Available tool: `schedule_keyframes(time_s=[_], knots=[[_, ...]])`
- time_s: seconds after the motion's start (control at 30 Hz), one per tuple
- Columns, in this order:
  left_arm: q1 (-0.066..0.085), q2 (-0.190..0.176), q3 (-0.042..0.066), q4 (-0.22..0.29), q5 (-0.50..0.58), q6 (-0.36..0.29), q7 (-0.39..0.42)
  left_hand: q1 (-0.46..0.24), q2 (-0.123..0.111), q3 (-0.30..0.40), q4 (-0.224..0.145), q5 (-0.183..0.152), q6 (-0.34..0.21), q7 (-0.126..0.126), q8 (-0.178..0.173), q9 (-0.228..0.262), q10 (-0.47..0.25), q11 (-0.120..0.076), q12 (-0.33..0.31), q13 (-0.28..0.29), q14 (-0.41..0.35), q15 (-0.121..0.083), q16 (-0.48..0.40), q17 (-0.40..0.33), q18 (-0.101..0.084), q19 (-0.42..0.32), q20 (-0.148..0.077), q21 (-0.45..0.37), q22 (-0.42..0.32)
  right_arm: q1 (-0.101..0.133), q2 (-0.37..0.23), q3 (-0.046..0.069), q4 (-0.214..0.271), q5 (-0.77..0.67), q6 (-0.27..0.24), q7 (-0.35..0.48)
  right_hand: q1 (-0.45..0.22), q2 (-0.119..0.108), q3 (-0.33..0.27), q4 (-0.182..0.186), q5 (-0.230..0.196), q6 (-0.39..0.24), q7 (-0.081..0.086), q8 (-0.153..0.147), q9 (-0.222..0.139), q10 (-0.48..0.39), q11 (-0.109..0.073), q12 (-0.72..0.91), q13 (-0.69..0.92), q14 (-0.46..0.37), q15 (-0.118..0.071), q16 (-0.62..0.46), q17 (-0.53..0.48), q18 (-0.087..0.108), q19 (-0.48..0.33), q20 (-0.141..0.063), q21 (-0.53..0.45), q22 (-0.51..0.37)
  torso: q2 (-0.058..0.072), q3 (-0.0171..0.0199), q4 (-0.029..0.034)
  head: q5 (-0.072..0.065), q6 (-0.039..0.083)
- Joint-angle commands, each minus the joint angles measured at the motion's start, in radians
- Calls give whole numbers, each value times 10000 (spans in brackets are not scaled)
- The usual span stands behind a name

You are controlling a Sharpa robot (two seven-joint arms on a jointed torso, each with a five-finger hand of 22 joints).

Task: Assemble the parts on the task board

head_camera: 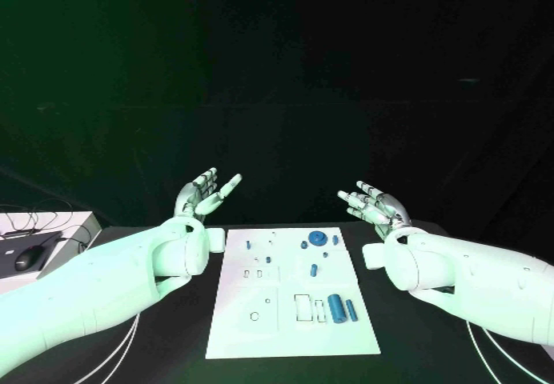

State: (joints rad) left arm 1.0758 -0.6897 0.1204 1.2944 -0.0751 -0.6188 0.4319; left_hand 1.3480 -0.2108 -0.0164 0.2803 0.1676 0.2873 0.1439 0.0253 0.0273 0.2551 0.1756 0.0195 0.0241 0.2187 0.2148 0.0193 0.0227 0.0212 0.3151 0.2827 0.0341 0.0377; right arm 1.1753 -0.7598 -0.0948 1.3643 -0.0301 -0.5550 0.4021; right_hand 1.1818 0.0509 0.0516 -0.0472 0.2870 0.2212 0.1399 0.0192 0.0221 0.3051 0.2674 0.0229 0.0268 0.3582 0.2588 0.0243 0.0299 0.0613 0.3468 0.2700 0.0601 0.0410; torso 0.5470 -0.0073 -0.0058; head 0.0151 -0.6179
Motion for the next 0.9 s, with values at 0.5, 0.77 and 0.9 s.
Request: schedule_keyframes(time_s=[0.5, 0.77, 0.9], knots=[[-69, -140, 43, 88, -678, 1785, -332, 791, 1329, 278, -515, -22, 3615, 468, 265, 203, 5120, 306, 385, 222, 6551, -236, 598, 368, 1416, 5011, -269, 1549, 582, 365, 210, -268, -1293, -5585, 1662, -481, 2128, -45, 661, -1598, -321, 6617, 642, 422, 361, 7267, -1042, 382, 306, 7971, -1364, 525, 346, 788, 5934, -1126, 1939, 522, 165, -31, 34, -123, -251], [-210, -623, 40, 867, -1365, 2320, -439, 763, 2042, -159, -1498, -23, 7492, 283, 380, 357, 8765, -441, 407, 354, 10104, -1200, 708, 805, 1665, 7204, -976, 2460, 691, 391, 324, -254, -1463, -8785, 1753, -1529, 1992, -210, 916, -1858, -340, 8559, 290, 456, 427, 9023, -1664, 346, 308, 10357, -2253, 770, 516, 525, 7447, -2226, 3315, 1214, 409, -89, 204, -313, -273], [-241, -965, 44, 1416, -1513, 2391, -473, 851, 2098, -205, -1625, -23, 7758, 196, 381, 361, 9305, -661, 397, 356, 11288, -1592, 1182, 1265, 1615, 8102, -1493, 3044, 927, 445, 383, -218, -1383, -10375, 1504, -2157, 1742, -416, 600, -1747, -309, 8828, 102, 459, 453, 9441, -1905, 287, 306, 11563, -2758, 2403, 1415, 535, 8542, -2867, 4584, 1946, 611, -126, 368, -443, -223]])
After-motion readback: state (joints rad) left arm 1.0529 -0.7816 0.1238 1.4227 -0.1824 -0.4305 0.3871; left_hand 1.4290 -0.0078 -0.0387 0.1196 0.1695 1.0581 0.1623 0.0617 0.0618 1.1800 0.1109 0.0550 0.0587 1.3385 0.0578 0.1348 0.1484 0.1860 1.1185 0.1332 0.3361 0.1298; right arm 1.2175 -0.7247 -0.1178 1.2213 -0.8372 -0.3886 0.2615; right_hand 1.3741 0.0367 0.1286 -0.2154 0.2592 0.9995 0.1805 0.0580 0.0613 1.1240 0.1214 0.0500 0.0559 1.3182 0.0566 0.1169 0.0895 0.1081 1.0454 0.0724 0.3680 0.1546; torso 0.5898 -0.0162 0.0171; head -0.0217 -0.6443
